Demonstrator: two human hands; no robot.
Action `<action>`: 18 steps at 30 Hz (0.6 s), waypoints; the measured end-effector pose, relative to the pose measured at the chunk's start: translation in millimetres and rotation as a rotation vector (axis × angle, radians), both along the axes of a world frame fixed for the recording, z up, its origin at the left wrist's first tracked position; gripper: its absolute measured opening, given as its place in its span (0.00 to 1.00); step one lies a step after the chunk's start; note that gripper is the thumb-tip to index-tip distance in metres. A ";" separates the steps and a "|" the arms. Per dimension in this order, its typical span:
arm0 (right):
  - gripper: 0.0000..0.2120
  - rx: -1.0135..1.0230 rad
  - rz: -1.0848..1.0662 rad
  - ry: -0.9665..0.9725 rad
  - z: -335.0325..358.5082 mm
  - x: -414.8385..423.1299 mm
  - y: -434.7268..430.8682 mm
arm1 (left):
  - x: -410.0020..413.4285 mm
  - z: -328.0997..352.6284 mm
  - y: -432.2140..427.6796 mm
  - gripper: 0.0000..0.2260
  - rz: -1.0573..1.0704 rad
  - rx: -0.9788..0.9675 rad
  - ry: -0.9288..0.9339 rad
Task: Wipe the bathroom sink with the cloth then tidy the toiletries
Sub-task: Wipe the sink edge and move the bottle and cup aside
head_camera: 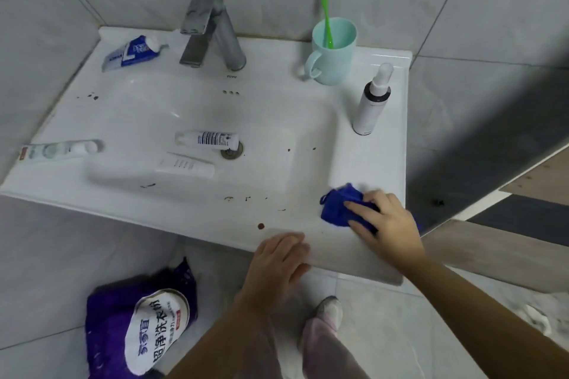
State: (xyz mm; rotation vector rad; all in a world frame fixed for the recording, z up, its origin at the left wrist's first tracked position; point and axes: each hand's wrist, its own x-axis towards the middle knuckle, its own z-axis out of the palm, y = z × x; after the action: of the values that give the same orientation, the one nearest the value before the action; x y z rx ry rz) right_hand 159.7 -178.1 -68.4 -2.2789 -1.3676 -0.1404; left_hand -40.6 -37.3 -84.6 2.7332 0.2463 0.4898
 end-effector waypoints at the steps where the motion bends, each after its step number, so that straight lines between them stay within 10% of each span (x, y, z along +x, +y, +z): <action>1: 0.17 -0.009 -0.071 -0.005 0.5 14.7 12.7 | 1.0 0.3 1.2 0.12 0.010 -0.030 -0.004; 12: 0.16 -0.040 -0.278 0.053 1.4 -45.7 -21.4 | 2.1 -0.5 5.5 0.12 -0.029 -0.127 -0.027; 18: 0.15 -0.011 -0.742 0.129 5.2 -34.8 11.8 | 7.2 23.6 23.4 0.14 -0.099 -0.129 0.067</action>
State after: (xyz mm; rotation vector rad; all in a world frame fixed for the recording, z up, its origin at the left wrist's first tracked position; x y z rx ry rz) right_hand 125.0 -166.3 -63.2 -2.6383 -0.4081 -0.2163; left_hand -33.4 -13.9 -61.0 2.6237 0.1531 0.3431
